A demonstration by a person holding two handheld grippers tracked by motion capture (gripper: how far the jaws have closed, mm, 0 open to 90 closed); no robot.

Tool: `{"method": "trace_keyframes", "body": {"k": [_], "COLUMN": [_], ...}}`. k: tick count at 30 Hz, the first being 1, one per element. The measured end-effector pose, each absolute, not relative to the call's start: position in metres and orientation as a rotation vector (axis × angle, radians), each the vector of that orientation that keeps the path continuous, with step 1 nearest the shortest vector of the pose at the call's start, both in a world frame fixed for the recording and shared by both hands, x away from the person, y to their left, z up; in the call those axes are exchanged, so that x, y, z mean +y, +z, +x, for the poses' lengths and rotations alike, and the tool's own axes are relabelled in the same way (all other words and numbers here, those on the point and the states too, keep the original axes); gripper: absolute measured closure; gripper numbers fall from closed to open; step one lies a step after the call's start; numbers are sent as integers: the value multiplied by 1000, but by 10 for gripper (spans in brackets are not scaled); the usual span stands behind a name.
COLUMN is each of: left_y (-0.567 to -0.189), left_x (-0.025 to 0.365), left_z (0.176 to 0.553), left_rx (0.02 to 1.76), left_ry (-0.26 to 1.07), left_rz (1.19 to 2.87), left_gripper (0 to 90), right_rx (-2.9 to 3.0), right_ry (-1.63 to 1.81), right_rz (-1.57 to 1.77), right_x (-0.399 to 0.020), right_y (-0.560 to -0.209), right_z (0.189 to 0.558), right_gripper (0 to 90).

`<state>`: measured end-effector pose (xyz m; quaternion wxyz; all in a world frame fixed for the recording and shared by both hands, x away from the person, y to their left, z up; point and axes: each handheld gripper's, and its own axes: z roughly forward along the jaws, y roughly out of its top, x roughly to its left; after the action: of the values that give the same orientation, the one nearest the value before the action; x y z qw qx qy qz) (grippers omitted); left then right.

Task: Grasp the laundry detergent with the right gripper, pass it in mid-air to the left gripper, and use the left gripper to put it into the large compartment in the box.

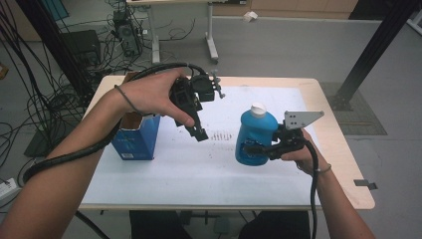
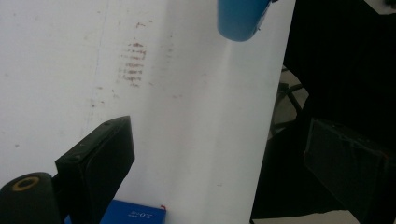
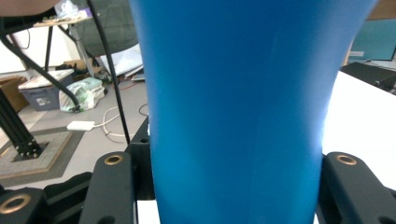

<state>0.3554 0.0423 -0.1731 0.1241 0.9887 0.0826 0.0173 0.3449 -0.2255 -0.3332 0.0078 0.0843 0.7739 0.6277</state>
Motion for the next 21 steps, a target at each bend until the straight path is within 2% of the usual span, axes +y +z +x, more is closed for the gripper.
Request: {"method": "trace_keyframes", "body": {"k": [21], "left_y": [-165], "left_x": [13], "left_z": [348], "left_rx": [141], "left_ry": [35], "left_rz": [2899], "left_gripper": [102], "right_rx": [2470], "right_ry": [1968], "right_rz": [159], "right_x": [-194], "right_y": [-329], "right_z": [344], "right_gripper": [441]}}
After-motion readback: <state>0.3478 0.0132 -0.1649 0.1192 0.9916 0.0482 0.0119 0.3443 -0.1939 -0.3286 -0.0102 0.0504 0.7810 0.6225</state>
